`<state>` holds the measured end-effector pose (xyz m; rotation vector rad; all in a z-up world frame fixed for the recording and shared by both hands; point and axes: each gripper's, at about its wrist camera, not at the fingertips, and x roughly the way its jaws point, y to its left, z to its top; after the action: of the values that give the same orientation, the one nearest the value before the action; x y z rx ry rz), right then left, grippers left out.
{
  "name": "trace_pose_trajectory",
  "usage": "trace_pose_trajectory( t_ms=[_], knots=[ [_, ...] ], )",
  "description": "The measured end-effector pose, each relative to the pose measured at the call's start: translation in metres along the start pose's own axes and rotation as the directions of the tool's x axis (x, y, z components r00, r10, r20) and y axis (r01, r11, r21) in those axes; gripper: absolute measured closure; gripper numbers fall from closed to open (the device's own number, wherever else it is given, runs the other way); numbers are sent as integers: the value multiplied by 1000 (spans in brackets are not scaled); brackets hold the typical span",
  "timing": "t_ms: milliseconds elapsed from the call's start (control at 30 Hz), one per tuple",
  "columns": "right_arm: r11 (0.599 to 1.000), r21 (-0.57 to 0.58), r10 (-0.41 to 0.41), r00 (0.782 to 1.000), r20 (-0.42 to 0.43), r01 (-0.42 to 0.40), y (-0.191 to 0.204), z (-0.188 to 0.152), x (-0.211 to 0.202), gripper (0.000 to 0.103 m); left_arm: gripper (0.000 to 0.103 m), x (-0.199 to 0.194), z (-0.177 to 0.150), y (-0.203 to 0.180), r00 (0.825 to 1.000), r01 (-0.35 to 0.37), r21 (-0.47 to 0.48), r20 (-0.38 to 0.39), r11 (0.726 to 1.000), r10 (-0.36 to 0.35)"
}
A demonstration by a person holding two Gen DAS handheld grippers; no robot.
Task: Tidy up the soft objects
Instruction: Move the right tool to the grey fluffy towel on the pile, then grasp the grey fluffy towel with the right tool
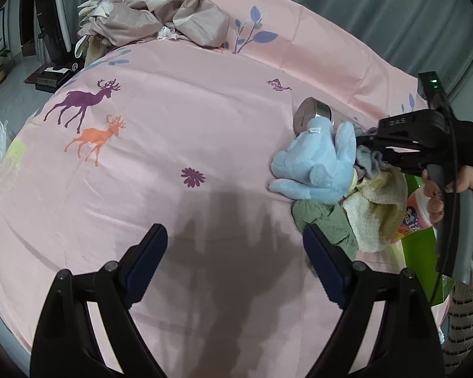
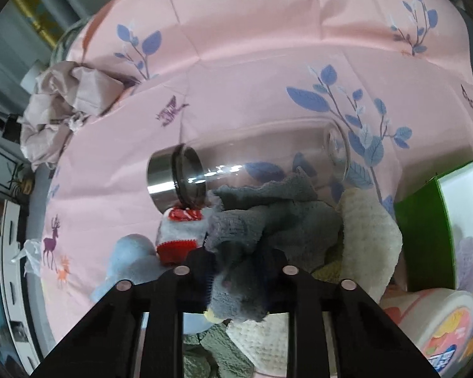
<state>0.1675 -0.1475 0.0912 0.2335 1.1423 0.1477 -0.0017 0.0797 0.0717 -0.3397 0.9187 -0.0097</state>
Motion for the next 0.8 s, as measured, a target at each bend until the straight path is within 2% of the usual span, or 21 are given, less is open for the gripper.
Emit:
trace_pose_trajectory(
  t_ms=[167, 333, 467, 600, 667, 800],
  knots=[
    [997, -26, 68, 994, 79, -66, 0, -4, -45, 83, 16, 0, -1, -1, 1000, -7, 7, 0, 1000, 7],
    [979, -104, 193, 965, 176, -177, 4, -21, -112, 83, 16, -2, -2, -2, 1000, -15, 16, 9, 1000, 15],
    [958, -201, 248, 944, 216, -206, 10, -53, -150, 83, 16, -4, -4, -4, 1000, -14, 26, 13, 1000, 14],
    [948, -261, 236, 951, 202, -180, 18, -93, -155, 83, 16, -5, -6, -8, 999, -39, 54, 23, 998, 38],
    [951, -280, 194, 959, 204, -132, 20, -116, -147, 83, 16, -6, -7, -9, 999, -42, 67, 25, 997, 41],
    [960, -253, 154, 978, 137, -116, 15, -148, -114, 83, 16, -6, -9, -11, 999, -46, 80, 29, 996, 44]
  ],
)
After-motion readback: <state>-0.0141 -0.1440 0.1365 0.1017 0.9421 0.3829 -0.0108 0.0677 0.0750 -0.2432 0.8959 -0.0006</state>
